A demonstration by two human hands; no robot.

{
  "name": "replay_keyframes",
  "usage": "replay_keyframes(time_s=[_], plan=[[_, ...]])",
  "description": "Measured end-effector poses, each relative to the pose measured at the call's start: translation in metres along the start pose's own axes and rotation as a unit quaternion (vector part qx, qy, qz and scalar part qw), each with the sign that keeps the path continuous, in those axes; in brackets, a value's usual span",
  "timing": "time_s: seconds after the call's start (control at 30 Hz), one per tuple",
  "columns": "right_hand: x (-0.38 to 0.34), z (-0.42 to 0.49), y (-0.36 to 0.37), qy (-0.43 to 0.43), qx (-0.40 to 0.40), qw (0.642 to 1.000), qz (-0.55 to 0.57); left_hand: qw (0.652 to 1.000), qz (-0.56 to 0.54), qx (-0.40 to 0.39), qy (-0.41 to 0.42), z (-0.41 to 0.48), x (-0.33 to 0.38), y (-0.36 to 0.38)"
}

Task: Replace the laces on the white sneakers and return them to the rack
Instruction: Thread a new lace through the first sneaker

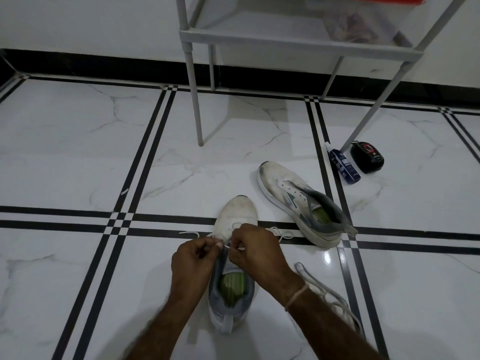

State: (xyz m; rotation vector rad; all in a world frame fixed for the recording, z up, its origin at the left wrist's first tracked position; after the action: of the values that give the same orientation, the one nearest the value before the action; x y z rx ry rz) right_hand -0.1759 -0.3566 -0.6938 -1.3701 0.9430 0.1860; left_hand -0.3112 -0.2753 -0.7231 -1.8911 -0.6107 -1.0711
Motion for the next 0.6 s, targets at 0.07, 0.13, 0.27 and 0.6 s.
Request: replay_keyframes(time_s=[0.07,0.13,0.27,0.6], plan=[[-0.002,0.001,0.0,-0.002,-0.014,1.0,-0.022,1.0,0.008,0.006,0.002,-0.001,0.002,0.0],[-0.003,0.002,0.002,-0.009,-0.022,0.999,-0.043,1.0,0.024,0.012,0.003,-0.001,0.004,0.0],[-0.004,0.001,0.001,-0.005,-0.019,0.999,-0.05,0.998,0.06,0.016,0.022,-0.002,0.008,-0.001],[-0.006,0.003,-0.004,0.02,-0.03,0.999,-0.025,0.995,0.081,0.007,0.05,-0.003,0.014,-0.003]])
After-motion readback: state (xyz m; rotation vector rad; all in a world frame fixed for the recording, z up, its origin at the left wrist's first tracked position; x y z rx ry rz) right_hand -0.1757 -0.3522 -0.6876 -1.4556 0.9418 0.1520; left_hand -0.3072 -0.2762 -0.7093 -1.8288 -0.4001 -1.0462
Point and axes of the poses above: each hand's wrist, its own z-axis towards the middle knuckle, its own y-axis out of the palm, x = y × z, the point moved 1 cm from there along z, towards the middle knuckle, and after that the axes turned 6 degrees about z, right-handed, at the moved point
